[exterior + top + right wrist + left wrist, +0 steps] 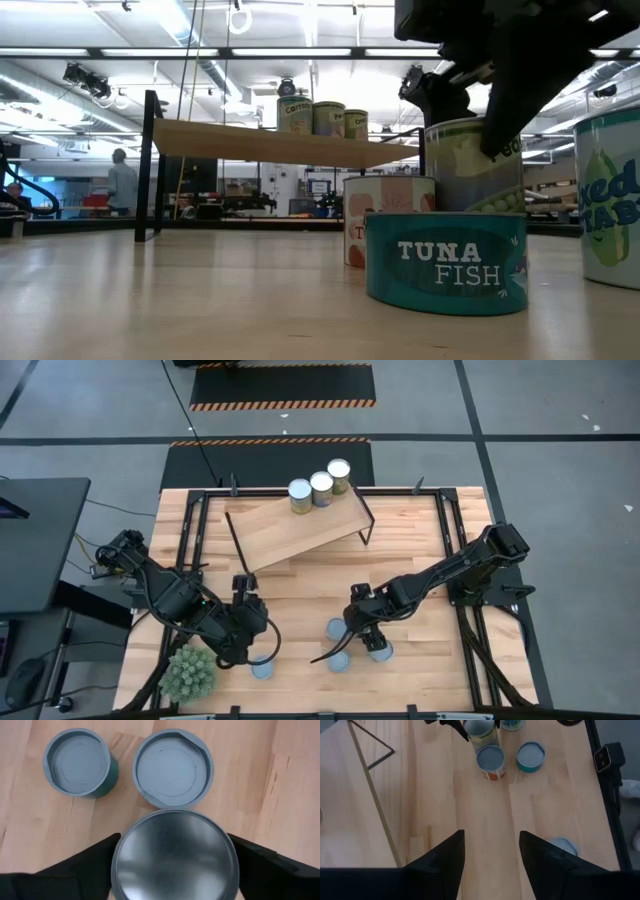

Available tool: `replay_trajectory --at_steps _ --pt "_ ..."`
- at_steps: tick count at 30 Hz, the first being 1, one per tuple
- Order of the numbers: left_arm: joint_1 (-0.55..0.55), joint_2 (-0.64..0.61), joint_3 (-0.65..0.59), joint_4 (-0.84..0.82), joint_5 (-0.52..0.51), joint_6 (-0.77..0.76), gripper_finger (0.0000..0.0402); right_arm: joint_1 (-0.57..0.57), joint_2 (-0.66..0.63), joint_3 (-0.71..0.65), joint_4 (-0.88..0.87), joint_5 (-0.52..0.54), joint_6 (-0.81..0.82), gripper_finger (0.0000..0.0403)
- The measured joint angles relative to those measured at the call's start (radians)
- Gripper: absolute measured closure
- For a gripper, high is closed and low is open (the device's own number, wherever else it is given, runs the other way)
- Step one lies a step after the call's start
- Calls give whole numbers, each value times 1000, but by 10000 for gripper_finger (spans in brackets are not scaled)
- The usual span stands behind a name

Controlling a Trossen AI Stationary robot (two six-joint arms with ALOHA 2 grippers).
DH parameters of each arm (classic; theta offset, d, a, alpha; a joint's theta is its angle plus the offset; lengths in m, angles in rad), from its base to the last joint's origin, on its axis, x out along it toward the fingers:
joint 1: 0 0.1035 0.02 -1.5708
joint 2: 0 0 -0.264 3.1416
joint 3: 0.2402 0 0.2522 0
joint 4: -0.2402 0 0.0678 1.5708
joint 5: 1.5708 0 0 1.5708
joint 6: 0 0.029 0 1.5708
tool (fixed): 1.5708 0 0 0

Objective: Pick and place cans onto a shelf
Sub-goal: Put the large canned peas on the shelf

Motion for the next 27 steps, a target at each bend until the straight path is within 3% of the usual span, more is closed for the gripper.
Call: replay_trajectory --at_steps 3,11,27 --pt "0 0 0 0 0 21 207 -14 0 0 0 -1 -18 87" --pt "0 0 0 -87 -38 -98 212 -84 0 80 -148 -14 -45 87" --pt "102 -27 0 -66 -50 85 258 -241 0 443 -285 35 -170 82"
